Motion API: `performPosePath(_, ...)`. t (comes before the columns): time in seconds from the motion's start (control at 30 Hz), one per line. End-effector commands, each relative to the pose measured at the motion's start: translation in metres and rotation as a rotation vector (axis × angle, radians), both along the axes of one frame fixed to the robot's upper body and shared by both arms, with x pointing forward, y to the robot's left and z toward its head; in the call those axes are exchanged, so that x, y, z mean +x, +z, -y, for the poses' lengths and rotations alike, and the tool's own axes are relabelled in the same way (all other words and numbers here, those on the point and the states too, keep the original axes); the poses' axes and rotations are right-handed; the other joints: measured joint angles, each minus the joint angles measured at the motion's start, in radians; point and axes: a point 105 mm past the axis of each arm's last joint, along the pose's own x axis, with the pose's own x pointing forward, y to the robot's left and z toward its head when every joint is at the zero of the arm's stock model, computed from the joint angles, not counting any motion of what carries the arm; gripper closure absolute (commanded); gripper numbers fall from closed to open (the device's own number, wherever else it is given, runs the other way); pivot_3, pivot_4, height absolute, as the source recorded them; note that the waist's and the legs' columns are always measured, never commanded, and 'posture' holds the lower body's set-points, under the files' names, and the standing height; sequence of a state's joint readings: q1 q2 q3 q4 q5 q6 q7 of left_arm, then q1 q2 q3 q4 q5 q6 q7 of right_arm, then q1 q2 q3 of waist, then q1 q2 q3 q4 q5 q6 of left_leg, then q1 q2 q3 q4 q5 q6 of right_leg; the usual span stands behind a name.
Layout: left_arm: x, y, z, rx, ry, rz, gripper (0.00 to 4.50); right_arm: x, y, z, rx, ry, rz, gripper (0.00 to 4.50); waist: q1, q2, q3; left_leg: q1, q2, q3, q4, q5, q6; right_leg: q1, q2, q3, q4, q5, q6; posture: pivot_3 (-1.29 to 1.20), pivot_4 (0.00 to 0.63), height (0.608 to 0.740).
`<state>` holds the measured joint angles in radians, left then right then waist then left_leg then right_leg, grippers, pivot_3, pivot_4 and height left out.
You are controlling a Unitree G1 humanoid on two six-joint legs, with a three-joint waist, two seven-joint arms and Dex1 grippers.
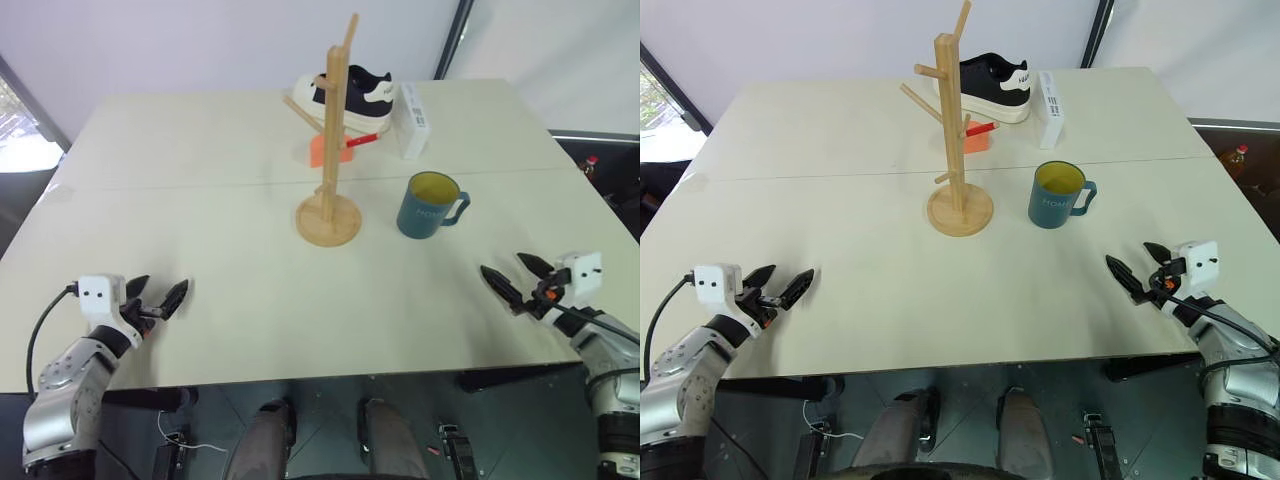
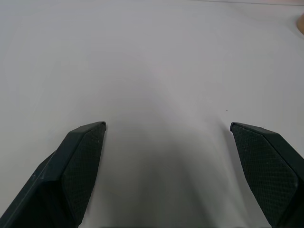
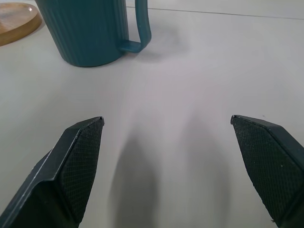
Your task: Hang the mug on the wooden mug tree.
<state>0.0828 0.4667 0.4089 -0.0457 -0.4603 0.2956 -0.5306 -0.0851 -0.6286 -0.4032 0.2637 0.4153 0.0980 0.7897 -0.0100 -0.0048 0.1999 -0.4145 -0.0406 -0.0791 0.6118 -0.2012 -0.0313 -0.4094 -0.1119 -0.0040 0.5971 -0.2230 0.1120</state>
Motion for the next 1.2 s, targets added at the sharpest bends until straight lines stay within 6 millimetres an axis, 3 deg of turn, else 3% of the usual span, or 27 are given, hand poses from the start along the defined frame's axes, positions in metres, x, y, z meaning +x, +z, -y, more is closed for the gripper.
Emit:
performPosePath(0.03,-0.002,0.007,-0.002,0.021,0.015,0.030,0.00,0.001,0.009,-0.001,-0.006,0.004,0.042,0.05,0.000,0.000,0.000,0.000,0.000,0.000,0.000,0.000,0.000,0.000,0.000,0.000,0.000,0.000,0.000,0.00,0.150,0.740)
performPosePath(0.2,0.000,0.008,0.007,0.015,-0.005,0.029,0.00,0.001,0.009,0.000,-0.014,-0.012,0.049,0.05,0.000,0.000,0.000,0.000,0.000,0.000,0.000,0.000,0.000,0.000,0.000,0.000,0.000,0.000,0.000,0.00,0.150,0.740)
performPosePath(0.33,0.007,0.021,0.035,0.016,-0.116,0.064,0.00,0.000,0.005,-0.002,-0.010,-0.039,0.048,0.05,0.001,0.000,0.000,0.000,0.000,0.000,0.001,0.000,0.000,0.000,0.000,0.000,0.000,0.000,0.000,0.00,0.150,0.740)
performPosePath(0.5,0.012,0.042,0.098,0.004,-0.371,0.124,0.00,-0.001,0.007,-0.001,0.033,-0.084,0.070,0.05,0.006,0.000,0.000,0.000,-0.001,0.000,0.001,0.000,0.000,0.001,0.000,0.000,0.000,0.000,0.000,0.00,0.150,0.740)
performPosePath(0.7,-0.003,0.068,0.199,0.023,-0.857,0.206,0.00,0.003,0.018,-0.014,0.027,-0.112,0.140,0.05,0.003,0.000,0.000,0.001,-0.001,0.001,0.001,0.000,0.000,0.001,0.000,0.000,0.001,0.001,0.001,0.00,0.150,0.740)
performPosePath(0.8,-0.011,0.070,0.230,0.071,-1.032,0.216,0.00,0.008,0.022,-0.026,0.018,-0.127,0.161,0.05,-0.002,0.000,0.000,0.001,-0.001,0.001,0.002,0.000,0.000,0.001,0.001,0.001,0.002,0.001,0.001,0.00,0.150,0.740)
performPosePath(0.97,-0.007,0.074,0.255,0.092,-1.113,0.254,0.00,0.028,0.026,-0.038,0.008,-0.166,0.190,0.05,-0.004,0.000,0.000,0.003,-0.001,0.002,0.002,0.000,0.001,0.002,0.003,0.002,0.002,0.001,0.001,0.00,0.150,0.740)
performPosePath(1.2,0.004,0.075,0.256,0.095,-1.045,0.279,0.00,0.058,0.030,-0.049,0.011,-0.178,0.204,0.05,-0.002,0.000,0.000,0.003,0.001,0.000,0.002,0.001,0.001,0.002,0.008,0.002,0.002,0.002,0.000,0.00,0.150,0.740)
